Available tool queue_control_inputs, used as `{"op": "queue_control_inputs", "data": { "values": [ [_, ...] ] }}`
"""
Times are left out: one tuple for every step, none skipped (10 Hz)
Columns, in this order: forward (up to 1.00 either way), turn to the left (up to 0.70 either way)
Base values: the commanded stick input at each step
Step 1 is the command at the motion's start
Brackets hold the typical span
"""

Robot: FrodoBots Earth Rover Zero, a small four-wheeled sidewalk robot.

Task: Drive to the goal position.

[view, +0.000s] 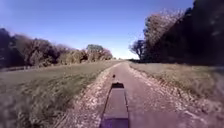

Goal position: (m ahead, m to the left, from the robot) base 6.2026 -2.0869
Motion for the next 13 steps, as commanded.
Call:
{"op": "queue_control_inputs", "data": {
  "values": [
    [0.85, -0.34],
    [0.85, -0.33],
    [0.85, -0.22],
    [0.85, -0.11],
    [0.85, -0.01],
    [0.85, 0.00],
    [0.85, 0.00],
    [0.85, 0.00],
    [0.85, 0.00],
    [0.85, 0.00],
    [0.85, 0.00],
    [0.85, 0.00],
    [0.85, 0.00]
  ]
}}
